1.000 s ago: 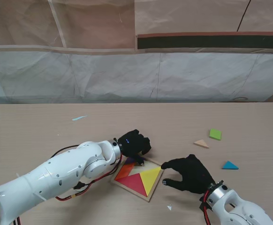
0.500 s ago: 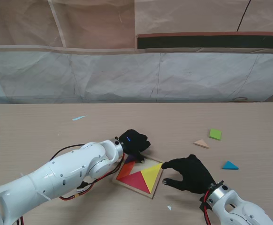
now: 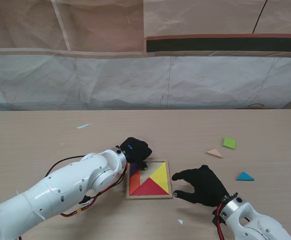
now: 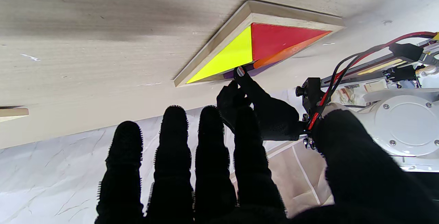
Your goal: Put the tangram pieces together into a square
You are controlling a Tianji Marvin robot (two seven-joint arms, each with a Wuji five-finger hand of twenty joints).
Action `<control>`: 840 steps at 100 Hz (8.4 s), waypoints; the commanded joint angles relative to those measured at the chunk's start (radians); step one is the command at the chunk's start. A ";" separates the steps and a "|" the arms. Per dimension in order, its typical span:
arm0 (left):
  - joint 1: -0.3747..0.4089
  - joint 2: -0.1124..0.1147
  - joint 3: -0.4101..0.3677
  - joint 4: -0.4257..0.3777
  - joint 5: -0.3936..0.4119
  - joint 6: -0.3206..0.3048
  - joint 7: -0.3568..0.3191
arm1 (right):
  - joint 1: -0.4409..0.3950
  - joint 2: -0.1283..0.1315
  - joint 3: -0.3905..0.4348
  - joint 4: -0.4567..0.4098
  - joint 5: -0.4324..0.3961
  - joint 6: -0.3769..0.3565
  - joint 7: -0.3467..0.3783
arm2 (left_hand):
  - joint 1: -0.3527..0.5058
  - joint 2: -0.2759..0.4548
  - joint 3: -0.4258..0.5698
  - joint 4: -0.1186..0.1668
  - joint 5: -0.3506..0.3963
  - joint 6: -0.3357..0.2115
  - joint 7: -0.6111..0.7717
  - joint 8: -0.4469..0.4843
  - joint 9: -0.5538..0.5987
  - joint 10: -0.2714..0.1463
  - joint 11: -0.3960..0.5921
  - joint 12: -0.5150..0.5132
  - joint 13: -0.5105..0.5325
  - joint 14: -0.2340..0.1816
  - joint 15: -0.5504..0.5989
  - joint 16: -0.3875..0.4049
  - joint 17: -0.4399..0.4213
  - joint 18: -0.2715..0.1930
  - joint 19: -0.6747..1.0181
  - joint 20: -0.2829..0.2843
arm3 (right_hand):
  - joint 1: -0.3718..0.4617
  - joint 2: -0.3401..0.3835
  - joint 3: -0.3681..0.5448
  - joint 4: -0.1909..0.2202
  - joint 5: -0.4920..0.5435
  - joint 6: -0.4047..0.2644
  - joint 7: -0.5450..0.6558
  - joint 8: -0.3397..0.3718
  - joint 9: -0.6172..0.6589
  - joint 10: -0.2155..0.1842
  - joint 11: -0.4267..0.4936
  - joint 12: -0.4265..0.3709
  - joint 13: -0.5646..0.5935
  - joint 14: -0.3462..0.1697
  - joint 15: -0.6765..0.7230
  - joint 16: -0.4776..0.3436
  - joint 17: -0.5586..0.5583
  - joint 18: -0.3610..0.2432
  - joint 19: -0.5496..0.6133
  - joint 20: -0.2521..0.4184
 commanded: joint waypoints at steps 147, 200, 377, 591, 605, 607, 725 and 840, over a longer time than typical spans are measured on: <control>0.752 0.057 -0.810 -0.669 0.014 -0.369 -0.036 | 0.200 0.037 0.148 0.106 -0.199 0.063 0.228 | -0.191 0.243 0.010 0.059 -0.374 -0.082 -0.665 0.036 -0.382 -0.122 -0.324 -0.138 -0.537 0.045 -0.473 -0.075 -0.643 0.231 -0.577 -0.108 | -0.035 -0.109 0.078 -0.005 -0.175 0.054 -0.055 0.048 -0.201 -0.035 0.012 0.079 -0.066 -0.053 0.037 0.029 0.008 -0.053 -0.006 0.036; 0.798 0.067 -0.804 -0.721 0.082 -0.347 -0.066 | 0.592 0.064 -0.089 0.486 -0.218 0.214 0.282 | -0.187 0.248 0.008 0.057 -0.355 -0.076 -0.678 0.045 -0.371 -0.120 -0.331 -0.137 -0.517 0.042 -0.471 -0.066 -0.629 0.226 -0.566 -0.105 | 0.066 -0.152 0.092 0.017 -0.469 0.197 -0.208 0.110 -0.505 0.066 -0.028 -0.008 -0.305 -0.030 -0.125 -0.128 -0.119 -0.138 -0.145 -0.143; 0.779 0.075 -0.768 -0.726 0.117 -0.321 -0.108 | 0.659 0.095 -0.186 0.540 -0.340 0.135 0.371 | -0.171 0.240 0.008 0.056 -0.334 -0.069 -0.651 0.055 -0.352 -0.118 -0.324 -0.131 -0.470 0.034 -0.442 -0.049 -0.604 0.228 -0.537 -0.087 | -0.033 -0.200 0.123 -0.016 -0.229 0.191 -0.077 0.193 -0.288 0.028 0.097 0.111 -0.191 -0.036 -0.066 -0.099 -0.064 -0.098 -0.081 -0.228; 0.799 0.075 -0.779 -0.717 0.138 -0.328 -0.077 | 0.580 0.087 -0.244 0.531 -0.416 0.167 0.046 | -0.153 0.244 0.008 0.055 -0.324 -0.065 -0.632 0.056 -0.345 -0.123 -0.317 -0.130 -0.452 0.027 -0.430 -0.043 -0.600 0.220 -0.532 -0.084 | 0.273 -0.443 0.446 -0.143 -0.163 -0.113 0.842 0.308 0.044 -0.208 0.693 0.641 0.366 -0.202 0.536 0.176 0.376 -0.063 0.229 -0.064; 0.791 0.076 -0.780 -0.725 0.132 -0.345 -0.095 | 0.587 0.084 -0.250 0.539 -0.398 0.167 0.049 | -0.153 0.245 0.008 0.055 -0.325 -0.066 -0.632 0.056 -0.345 -0.124 -0.318 -0.131 -0.451 0.025 -0.431 -0.044 -0.599 0.219 -0.531 -0.083 | 0.338 -0.442 0.435 -0.149 -0.174 -0.130 0.835 0.278 0.013 -0.178 0.668 0.615 0.372 -0.189 0.512 0.134 0.468 -0.110 0.237 -0.054; 0.791 0.077 -0.781 -0.726 0.131 -0.347 -0.098 | 0.589 0.084 -0.251 0.542 -0.393 0.168 0.049 | -0.153 0.244 0.008 0.055 -0.325 -0.066 -0.632 0.056 -0.345 -0.124 -0.318 -0.131 -0.451 0.024 -0.431 -0.044 -0.599 0.219 -0.530 -0.083 | 0.347 -0.440 0.433 -0.150 -0.174 -0.133 0.832 0.271 0.010 -0.174 0.662 0.609 0.375 -0.187 0.507 0.128 0.481 -0.117 0.236 -0.055; 0.747 0.081 -0.746 -0.712 0.090 -0.363 -0.149 | 0.538 0.078 -0.166 0.518 -0.291 0.125 0.195 | -0.146 0.247 0.008 0.055 -0.320 -0.067 -0.628 0.056 -0.342 -0.126 -0.317 -0.131 -0.445 0.023 -0.430 -0.044 -0.592 0.219 -0.526 -0.080 | 0.265 -0.327 0.419 -0.008 -0.106 0.000 0.374 0.071 -0.080 -0.076 0.362 0.192 0.347 -0.154 0.190 0.022 0.528 -0.220 0.091 -0.118; 0.713 0.089 -0.727 -0.711 0.027 -0.393 -0.237 | 0.498 0.056 -0.118 0.456 -0.161 0.248 0.270 | -0.143 0.254 0.008 0.055 -0.320 -0.064 -0.620 0.057 -0.347 -0.129 -0.314 -0.130 -0.445 0.019 -0.429 -0.043 -0.585 0.214 -0.516 -0.075 | 0.568 -0.425 0.425 -0.144 0.039 -0.155 0.732 -0.121 0.178 -0.154 0.423 0.245 0.538 -0.185 0.186 0.153 0.758 -0.323 0.114 -0.265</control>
